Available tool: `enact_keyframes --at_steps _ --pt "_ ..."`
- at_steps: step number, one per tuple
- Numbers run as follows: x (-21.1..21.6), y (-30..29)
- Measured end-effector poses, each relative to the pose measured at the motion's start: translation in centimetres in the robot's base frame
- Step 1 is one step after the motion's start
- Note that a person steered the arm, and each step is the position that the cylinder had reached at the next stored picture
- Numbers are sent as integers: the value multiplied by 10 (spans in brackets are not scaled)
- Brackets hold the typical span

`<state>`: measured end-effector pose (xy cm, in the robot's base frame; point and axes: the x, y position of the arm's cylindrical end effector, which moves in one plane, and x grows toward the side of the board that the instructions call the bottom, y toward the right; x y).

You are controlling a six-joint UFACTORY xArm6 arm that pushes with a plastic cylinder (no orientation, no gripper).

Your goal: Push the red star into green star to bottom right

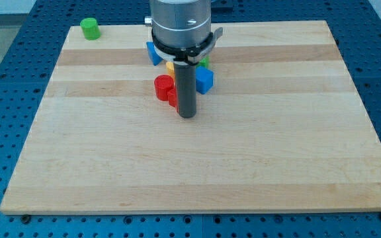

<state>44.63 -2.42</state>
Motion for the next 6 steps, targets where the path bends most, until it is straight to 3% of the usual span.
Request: enact_keyframes --at_steps 1,3,5,6 --pt "-8 -4" --pt "16 -33" --pt "-32 -36" --pt "-36 -14"
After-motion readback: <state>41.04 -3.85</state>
